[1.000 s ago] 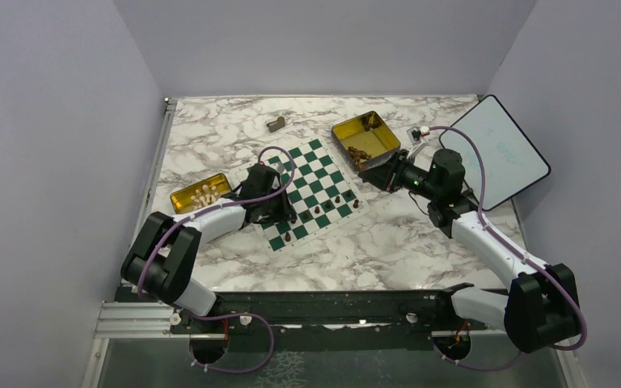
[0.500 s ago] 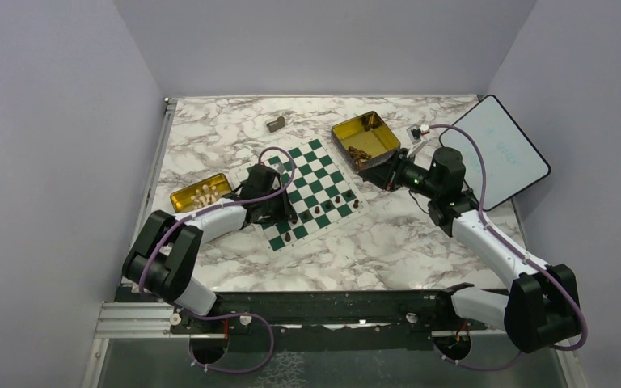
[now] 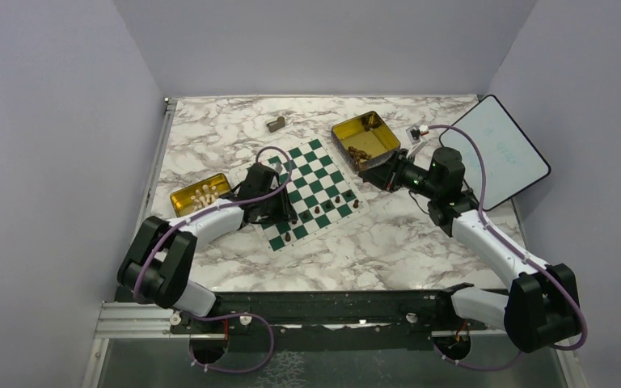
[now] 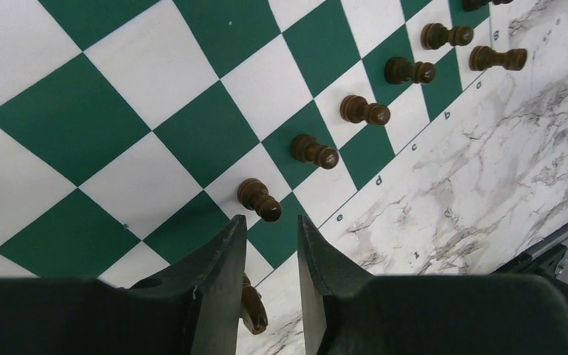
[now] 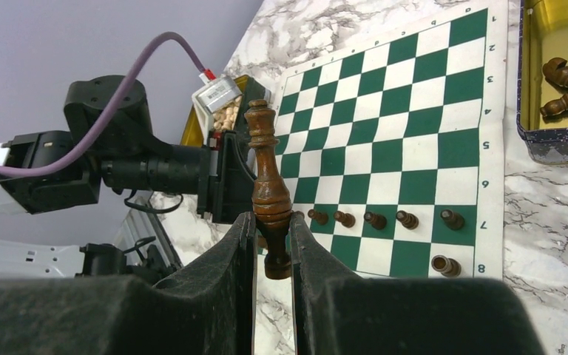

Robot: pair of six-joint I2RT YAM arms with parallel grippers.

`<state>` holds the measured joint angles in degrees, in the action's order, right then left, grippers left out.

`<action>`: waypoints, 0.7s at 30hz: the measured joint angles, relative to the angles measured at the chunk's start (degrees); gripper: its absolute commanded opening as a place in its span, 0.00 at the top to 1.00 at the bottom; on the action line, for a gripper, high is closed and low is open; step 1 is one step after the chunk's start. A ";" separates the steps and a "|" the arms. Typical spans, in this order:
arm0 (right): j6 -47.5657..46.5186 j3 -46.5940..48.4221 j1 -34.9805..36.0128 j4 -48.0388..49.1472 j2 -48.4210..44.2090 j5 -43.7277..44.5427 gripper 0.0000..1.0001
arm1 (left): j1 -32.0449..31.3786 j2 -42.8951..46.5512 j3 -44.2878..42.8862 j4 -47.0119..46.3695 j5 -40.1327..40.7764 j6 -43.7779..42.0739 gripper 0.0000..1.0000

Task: Set up the chess pieces on the board
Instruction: Place the chess piece on the chessboard.

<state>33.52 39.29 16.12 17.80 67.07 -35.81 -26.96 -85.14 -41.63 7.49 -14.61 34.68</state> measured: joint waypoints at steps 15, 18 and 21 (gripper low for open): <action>-4.76 1.81 3.87 -1.14 0.90 0.20 0.93 | 0.02 9.18 -9.86 7.48 0.85 -0.52 0.43; -7.06 1.86 7.10 -1.05 1.03 0.24 0.93 | 0.07 10.88 -13.60 7.93 -1.99 -0.59 0.36; -8.76 1.88 10.93 -0.48 1.18 0.24 0.93 | 0.11 13.14 -15.87 6.91 -6.12 0.22 0.30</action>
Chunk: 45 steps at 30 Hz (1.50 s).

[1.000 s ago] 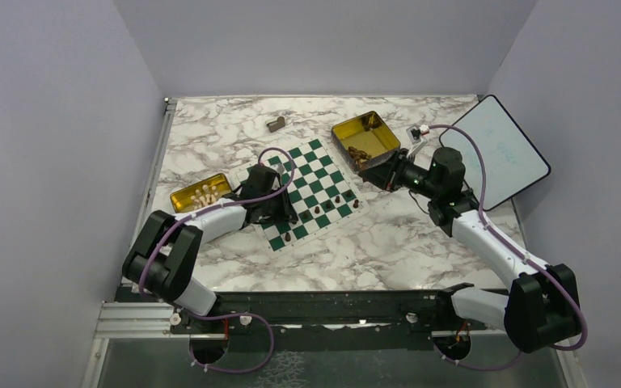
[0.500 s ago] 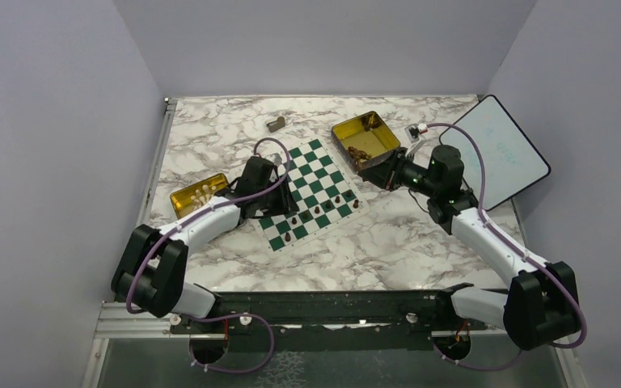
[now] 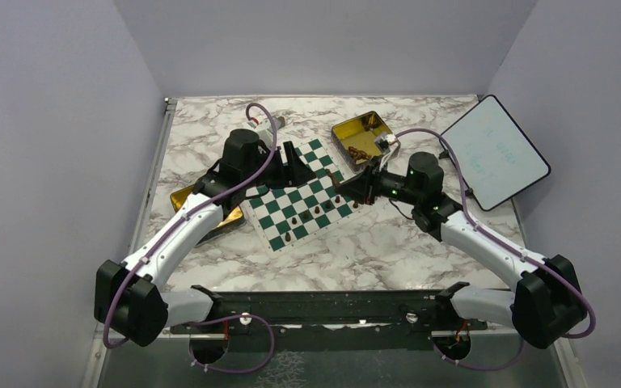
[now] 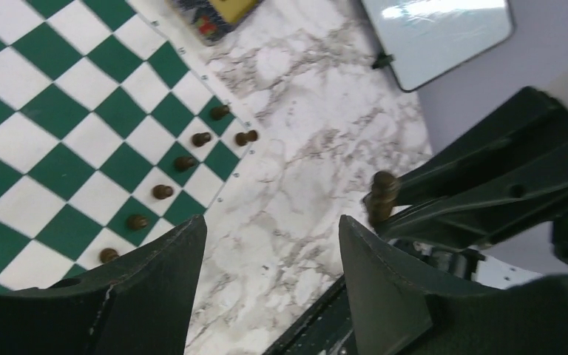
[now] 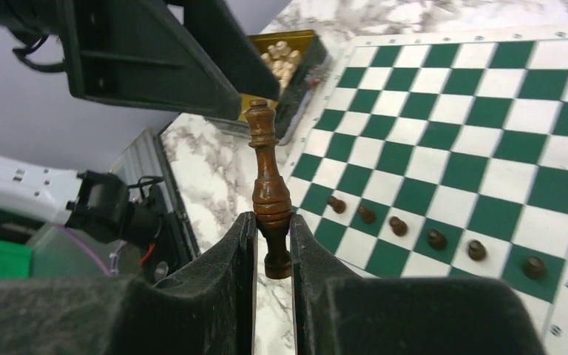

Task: Set up the chess pieces on the board
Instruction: Place the chess piece on the chessboard.

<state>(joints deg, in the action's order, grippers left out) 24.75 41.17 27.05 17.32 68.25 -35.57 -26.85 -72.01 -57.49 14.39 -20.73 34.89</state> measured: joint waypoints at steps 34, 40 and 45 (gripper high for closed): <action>-2.34 0.02 7.13 5.75 1.09 -1.57 0.93 | 0.00 5.11 2.19 -10.05 -14.73 12.66 0.72; -2.38 0.04 7.13 5.07 1.51 -1.60 0.93 | 0.02 3.61 2.23 -9.84 -14.80 12.24 0.85; -2.64 0.04 7.13 3.69 2.25 -1.57 0.93 | 0.07 2.67 2.23 -8.66 -14.80 11.06 0.92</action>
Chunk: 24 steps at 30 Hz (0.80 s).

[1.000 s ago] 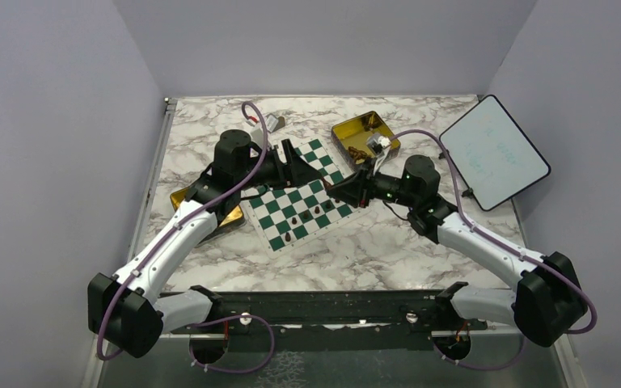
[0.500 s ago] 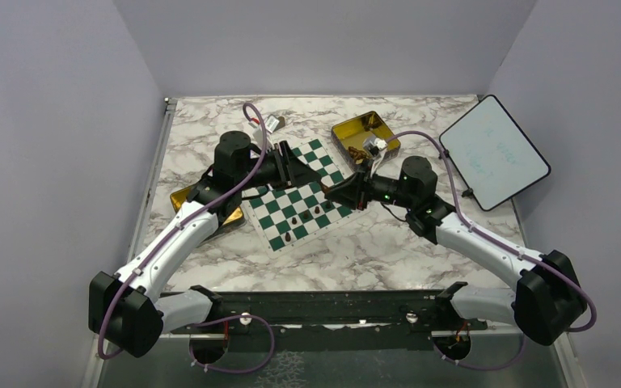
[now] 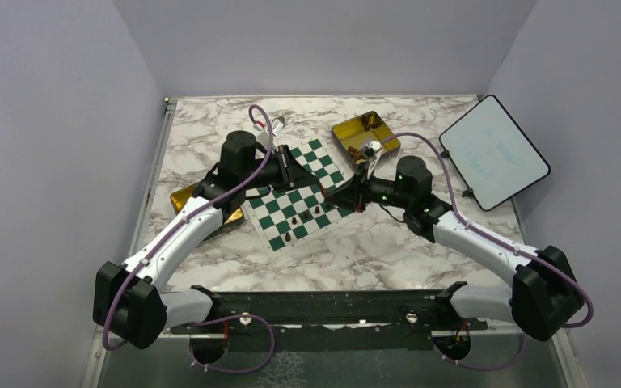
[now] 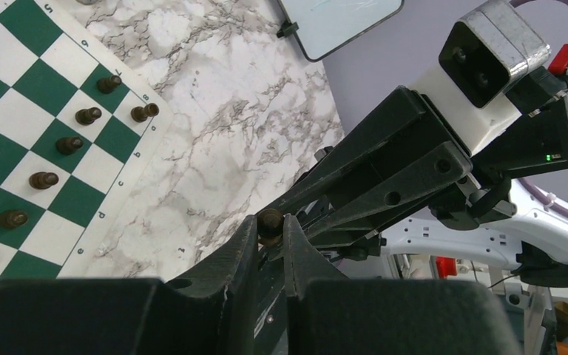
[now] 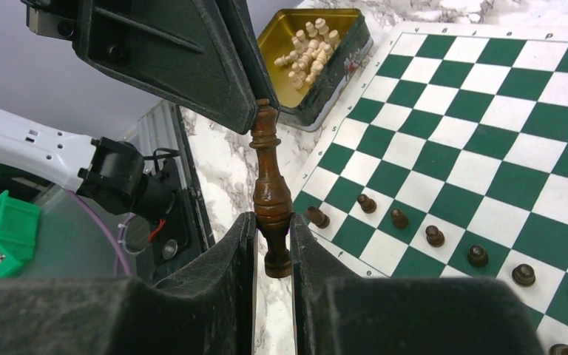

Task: Set up the chess pieces on the board
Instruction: Place the chess piece on the chessboard.

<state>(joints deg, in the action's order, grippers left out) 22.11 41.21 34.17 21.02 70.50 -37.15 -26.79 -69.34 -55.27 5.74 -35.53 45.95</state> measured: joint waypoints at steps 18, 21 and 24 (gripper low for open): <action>0.55 1.51 0.02 -9.07 2.21 3.06 0.93 | 0.00 -1.07 -1.55 8.09 6.86 -11.30 0.97; 0.39 1.44 -0.07 -11.50 2.19 5.86 0.93 | -0.72 -1.07 -2.16 10.03 10.36 -13.77 0.97; 0.31 1.55 -0.61 -14.29 2.05 9.49 0.93 | -3.32 -0.74 -2.49 10.91 15.43 -16.31 0.97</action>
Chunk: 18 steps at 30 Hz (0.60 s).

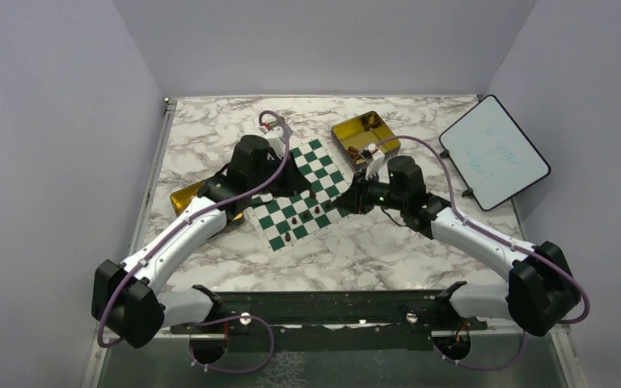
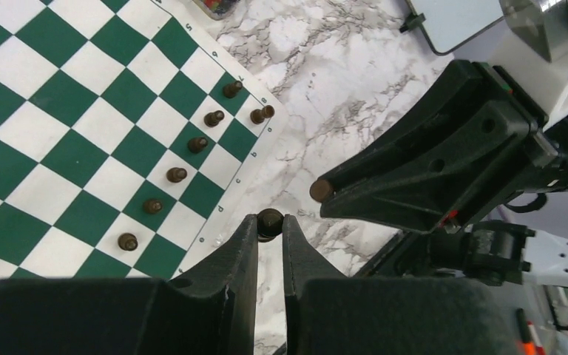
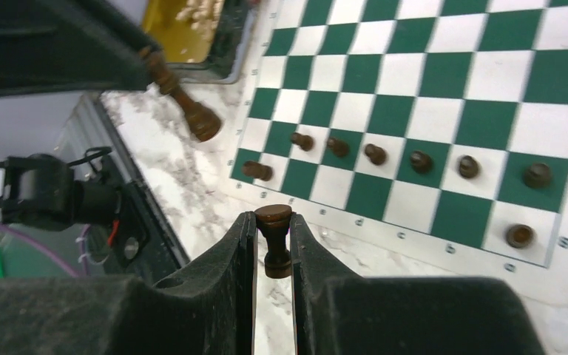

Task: Set up the chess pieces on the board
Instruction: Place the chess piece on the chessboard.

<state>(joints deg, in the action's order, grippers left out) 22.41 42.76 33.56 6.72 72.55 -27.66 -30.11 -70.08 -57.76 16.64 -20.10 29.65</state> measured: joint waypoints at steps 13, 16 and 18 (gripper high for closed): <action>4.61 -1.38 -10.23 -2.54 -0.02 2.60 0.93 | -13.16 0.44 0.55 2.34 21.49 -2.82 0.97; 5.31 -2.71 -12.17 -2.54 -0.02 2.27 0.93 | -15.02 0.35 1.81 2.32 25.51 -2.75 0.97; 5.66 -3.15 -12.68 -2.54 -0.15 2.27 0.93 | -16.15 -0.20 2.99 2.19 27.69 -2.54 0.97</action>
<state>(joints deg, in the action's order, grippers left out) 28.08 39.62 20.88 4.19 72.40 -25.39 -46.26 -70.28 -54.76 18.83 7.60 27.11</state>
